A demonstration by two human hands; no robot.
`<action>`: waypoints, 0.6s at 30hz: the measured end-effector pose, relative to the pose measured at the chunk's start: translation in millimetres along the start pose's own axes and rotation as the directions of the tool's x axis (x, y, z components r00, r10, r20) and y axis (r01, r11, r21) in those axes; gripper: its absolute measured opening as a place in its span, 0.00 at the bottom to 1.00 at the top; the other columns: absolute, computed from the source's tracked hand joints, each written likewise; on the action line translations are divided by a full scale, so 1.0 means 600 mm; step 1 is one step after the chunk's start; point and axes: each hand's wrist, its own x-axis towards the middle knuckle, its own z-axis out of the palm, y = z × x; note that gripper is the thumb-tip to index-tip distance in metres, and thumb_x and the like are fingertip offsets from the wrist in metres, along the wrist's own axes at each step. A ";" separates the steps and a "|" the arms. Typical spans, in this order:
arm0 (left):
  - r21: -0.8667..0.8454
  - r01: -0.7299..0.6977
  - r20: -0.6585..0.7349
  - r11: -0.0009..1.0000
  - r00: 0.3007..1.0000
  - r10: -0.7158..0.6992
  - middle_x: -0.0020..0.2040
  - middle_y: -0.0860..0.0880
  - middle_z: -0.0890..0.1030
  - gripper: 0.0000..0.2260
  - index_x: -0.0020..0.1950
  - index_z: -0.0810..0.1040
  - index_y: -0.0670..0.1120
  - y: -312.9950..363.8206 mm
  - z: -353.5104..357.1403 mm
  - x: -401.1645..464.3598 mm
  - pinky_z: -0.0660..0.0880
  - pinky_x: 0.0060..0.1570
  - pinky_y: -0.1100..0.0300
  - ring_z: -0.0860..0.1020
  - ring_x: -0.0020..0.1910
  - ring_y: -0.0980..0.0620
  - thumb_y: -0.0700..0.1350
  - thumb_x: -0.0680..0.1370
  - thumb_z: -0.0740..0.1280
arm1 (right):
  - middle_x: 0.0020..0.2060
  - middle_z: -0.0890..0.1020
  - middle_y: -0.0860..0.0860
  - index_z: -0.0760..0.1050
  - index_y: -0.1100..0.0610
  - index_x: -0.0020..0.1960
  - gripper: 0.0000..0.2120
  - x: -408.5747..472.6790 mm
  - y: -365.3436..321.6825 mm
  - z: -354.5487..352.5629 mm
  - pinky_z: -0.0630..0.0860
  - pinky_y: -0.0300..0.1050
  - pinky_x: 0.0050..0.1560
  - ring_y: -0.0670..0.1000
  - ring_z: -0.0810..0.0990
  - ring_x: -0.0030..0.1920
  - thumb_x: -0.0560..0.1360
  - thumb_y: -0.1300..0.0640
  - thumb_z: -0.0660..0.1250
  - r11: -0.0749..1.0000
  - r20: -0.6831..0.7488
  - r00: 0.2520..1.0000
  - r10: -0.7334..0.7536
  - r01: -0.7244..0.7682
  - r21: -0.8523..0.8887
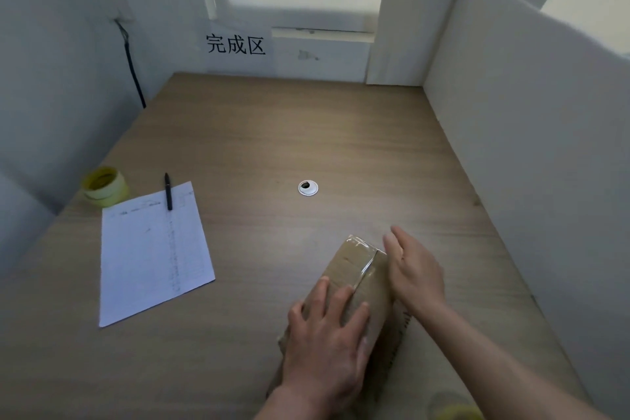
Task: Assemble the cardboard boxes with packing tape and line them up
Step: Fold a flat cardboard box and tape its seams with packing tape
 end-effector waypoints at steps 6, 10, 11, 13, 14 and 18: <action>0.056 0.036 0.030 0.998 0.999 -0.038 0.64 0.50 0.76 0.17 0.60 0.75 0.59 0.007 0.006 0.005 0.73 0.51 0.40 0.72 0.68 0.38 0.60 0.72 0.62 | 0.43 0.84 0.49 0.82 0.49 0.44 0.28 0.069 -0.051 0.021 0.76 0.46 0.48 0.54 0.81 0.47 0.73 0.28 0.57 0.974 0.442 0.878 0.182 -0.100 -0.202; 0.009 0.025 0.042 1.000 0.999 -0.026 0.65 0.53 0.75 0.17 0.61 0.74 0.60 0.005 0.001 0.000 0.73 0.51 0.42 0.71 0.69 0.41 0.60 0.73 0.61 | 0.35 0.81 0.51 0.81 0.55 0.34 0.31 0.058 -0.028 0.016 0.75 0.48 0.48 0.55 0.80 0.43 0.71 0.28 0.59 0.900 0.263 0.900 0.349 -0.400 0.174; -0.027 0.028 0.027 0.999 0.999 -0.028 0.66 0.54 0.74 0.16 0.61 0.73 0.61 0.000 -0.004 0.000 0.72 0.52 0.43 0.70 0.70 0.42 0.59 0.73 0.60 | 0.36 0.83 0.49 0.81 0.53 0.33 0.27 0.045 -0.019 0.017 0.75 0.49 0.51 0.54 0.81 0.45 0.72 0.31 0.60 0.819 0.180 0.904 0.388 -0.427 0.383; -0.161 0.059 0.024 0.985 0.998 -0.056 0.70 0.56 0.70 0.18 0.62 0.74 0.62 -0.015 -0.009 0.016 0.67 0.59 0.45 0.64 0.73 0.46 0.56 0.73 0.59 | 0.47 0.84 0.47 0.83 0.50 0.45 0.17 0.000 -0.010 0.015 0.74 0.48 0.58 0.53 0.80 0.54 0.76 0.39 0.63 0.722 0.023 0.904 0.427 -0.356 0.593; -0.293 0.115 0.074 0.949 0.993 -0.097 0.73 0.57 0.66 0.20 0.65 0.75 0.62 -0.025 -0.014 0.023 0.63 0.64 0.48 0.60 0.75 0.49 0.54 0.74 0.59 | 0.57 0.82 0.49 0.81 0.50 0.58 0.17 -0.033 -0.008 0.019 0.71 0.49 0.64 0.52 0.77 0.61 0.77 0.42 0.64 0.723 0.006 0.905 0.426 -0.344 0.599; -0.493 0.276 0.136 0.825 0.961 -0.240 0.79 0.56 0.52 0.26 0.77 0.64 0.54 -0.079 -0.020 0.012 0.57 0.74 0.55 0.52 0.78 0.55 0.51 0.79 0.64 | 0.58 0.80 0.46 0.69 0.46 0.64 0.16 -0.175 -0.020 0.054 0.74 0.50 0.60 0.50 0.79 0.58 0.78 0.43 0.64 0.744 0.087 0.946 0.312 -0.300 0.597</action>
